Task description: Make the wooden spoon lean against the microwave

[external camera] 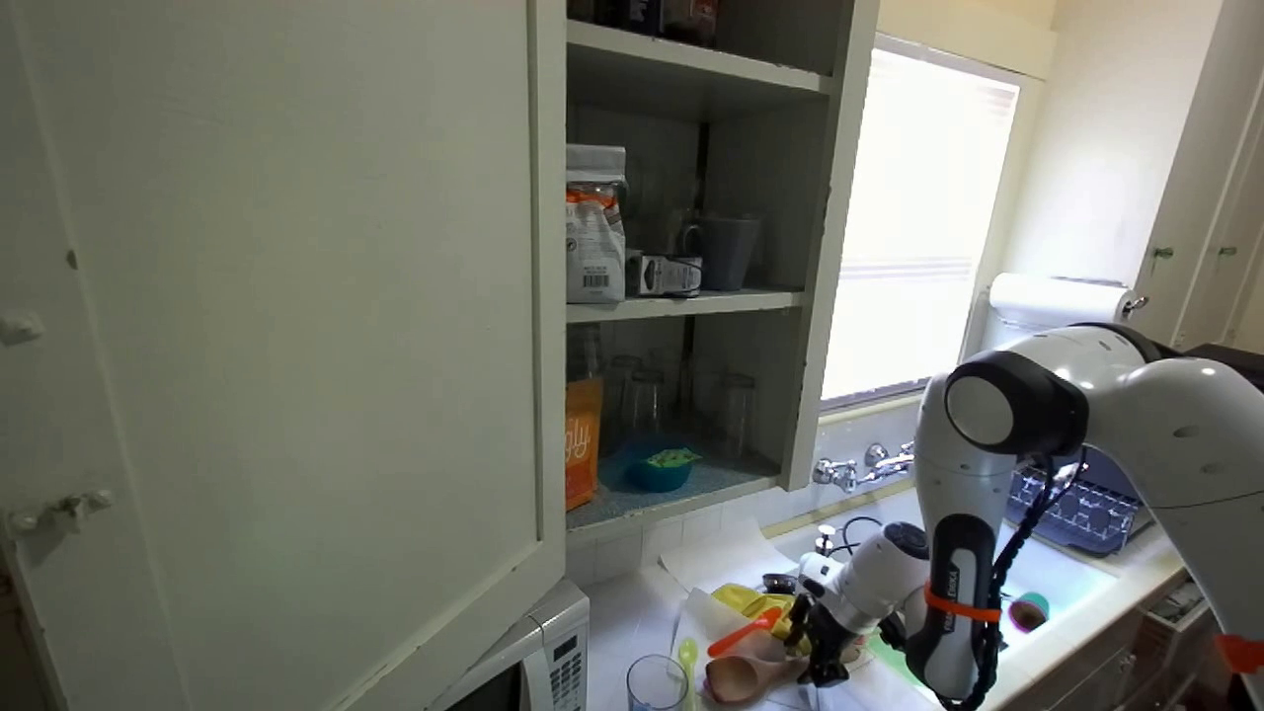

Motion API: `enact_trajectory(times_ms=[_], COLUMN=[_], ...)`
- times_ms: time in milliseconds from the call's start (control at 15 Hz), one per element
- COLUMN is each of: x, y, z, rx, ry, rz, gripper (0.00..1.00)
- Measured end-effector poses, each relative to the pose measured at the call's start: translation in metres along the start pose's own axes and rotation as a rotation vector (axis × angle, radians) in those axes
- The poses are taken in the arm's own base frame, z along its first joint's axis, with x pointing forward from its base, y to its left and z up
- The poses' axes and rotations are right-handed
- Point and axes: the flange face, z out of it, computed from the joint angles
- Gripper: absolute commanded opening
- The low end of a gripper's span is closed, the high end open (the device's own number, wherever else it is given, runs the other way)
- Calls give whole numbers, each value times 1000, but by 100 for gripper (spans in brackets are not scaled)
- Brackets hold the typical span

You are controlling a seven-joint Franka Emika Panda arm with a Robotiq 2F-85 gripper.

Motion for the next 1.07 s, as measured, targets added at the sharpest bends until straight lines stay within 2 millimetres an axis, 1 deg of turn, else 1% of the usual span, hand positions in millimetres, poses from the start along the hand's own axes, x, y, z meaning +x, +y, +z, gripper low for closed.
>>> enact_trajectory(times_ms=[67,133,267,333,400,467,600,733,933,1067], x=[-1,-1,-2,-3,-3,-3,-4,-3,2,9], y=[0,0,0,0,0,0,0,0,0,0], z=[1,3,6,7,7,7,7,7,7,4], rx=[1,3,7,7,7,7,8,7,9,1], ry=[2,4,7,10,13,17,20,23,33,56], rz=[-4,-7,-13,-17,-20,-23,-28,-33,-38,-38], gripper=[56,56,51,43,26,17,2,5,5,5])
